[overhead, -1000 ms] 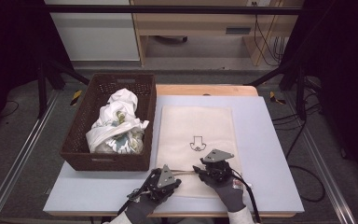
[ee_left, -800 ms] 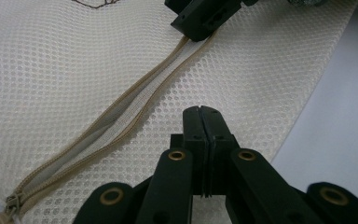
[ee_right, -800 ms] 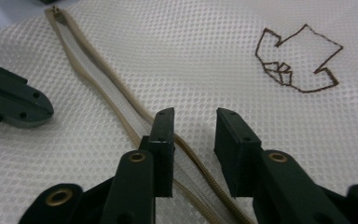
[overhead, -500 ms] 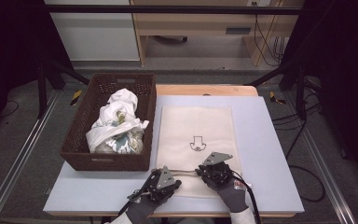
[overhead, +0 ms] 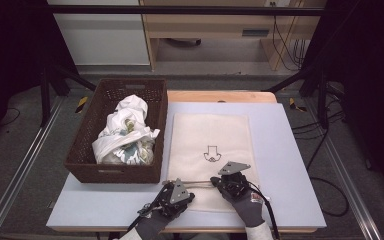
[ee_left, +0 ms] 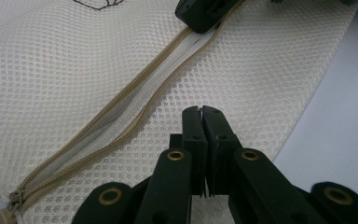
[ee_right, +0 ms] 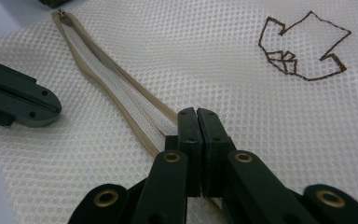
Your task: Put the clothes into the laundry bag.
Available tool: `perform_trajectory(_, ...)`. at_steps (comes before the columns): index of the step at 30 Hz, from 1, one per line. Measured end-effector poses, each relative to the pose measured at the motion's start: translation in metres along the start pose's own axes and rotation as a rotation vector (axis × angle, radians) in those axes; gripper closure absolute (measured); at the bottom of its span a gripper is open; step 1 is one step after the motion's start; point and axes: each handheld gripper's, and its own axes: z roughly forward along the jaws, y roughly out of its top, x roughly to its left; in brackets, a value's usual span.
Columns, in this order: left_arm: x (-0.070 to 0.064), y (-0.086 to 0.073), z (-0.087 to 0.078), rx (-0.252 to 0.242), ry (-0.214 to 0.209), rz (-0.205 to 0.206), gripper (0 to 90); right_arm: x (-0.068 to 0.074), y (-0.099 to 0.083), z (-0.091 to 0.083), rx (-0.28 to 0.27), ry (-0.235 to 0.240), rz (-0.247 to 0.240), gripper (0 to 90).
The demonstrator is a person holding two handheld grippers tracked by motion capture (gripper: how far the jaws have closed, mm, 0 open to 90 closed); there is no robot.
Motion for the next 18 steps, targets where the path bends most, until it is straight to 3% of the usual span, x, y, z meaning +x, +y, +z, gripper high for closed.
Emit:
perform_trajectory(6,0.001,0.003,0.0,0.007,-0.001,0.006,85.3,0.0,0.007,-0.01,-0.054,-0.006,0.001,89.3)
perform_trajectory(10,0.003,0.012,-0.006,-0.017,0.015,0.023,82.5,-0.001,0.01,-0.015,-0.075,-0.006,0.012,89.3)
perform_trajectory(15,0.013,0.031,-0.01,-0.063,0.091,0.053,68.8,-0.002,0.013,-0.018,-0.091,-0.006,0.02,89.5)
perform_trajectory(18,0.019,0.041,-0.001,-0.055,0.117,0.063,57.9,-0.002,0.014,-0.019,-0.097,-0.001,0.021,89.5)
